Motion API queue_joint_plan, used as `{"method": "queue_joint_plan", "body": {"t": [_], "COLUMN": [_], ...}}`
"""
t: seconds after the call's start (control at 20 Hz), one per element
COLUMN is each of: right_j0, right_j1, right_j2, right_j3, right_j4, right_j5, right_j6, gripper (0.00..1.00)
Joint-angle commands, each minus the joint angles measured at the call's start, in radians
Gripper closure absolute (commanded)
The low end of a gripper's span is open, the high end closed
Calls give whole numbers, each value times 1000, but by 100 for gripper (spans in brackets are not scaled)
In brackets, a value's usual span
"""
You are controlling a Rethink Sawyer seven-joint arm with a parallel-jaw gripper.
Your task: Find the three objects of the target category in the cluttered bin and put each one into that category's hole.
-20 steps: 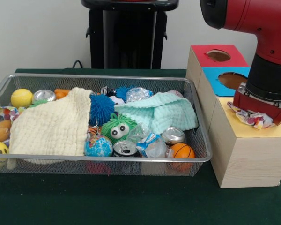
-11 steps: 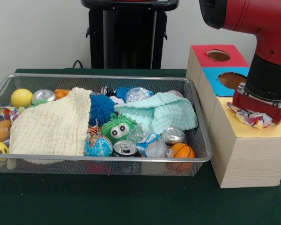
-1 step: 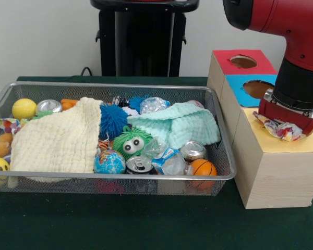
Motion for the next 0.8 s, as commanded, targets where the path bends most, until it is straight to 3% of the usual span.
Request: {"method": "queue_joint_plan", "body": {"t": [0.05, 0.25, 0.3, 0.8], "right_j0": [1, 1, -1, 5], "right_j1": [21, 17, 16, 16], "right_j2": [26, 25, 26, 20], "right_j3": [74, 77, 76, 81], "right_j4": [23, 13, 10, 18], "right_j5": [157, 146, 143, 137], "right_j6": [326, 302, 293, 315], "gripper": [0, 0, 100, 100]}}
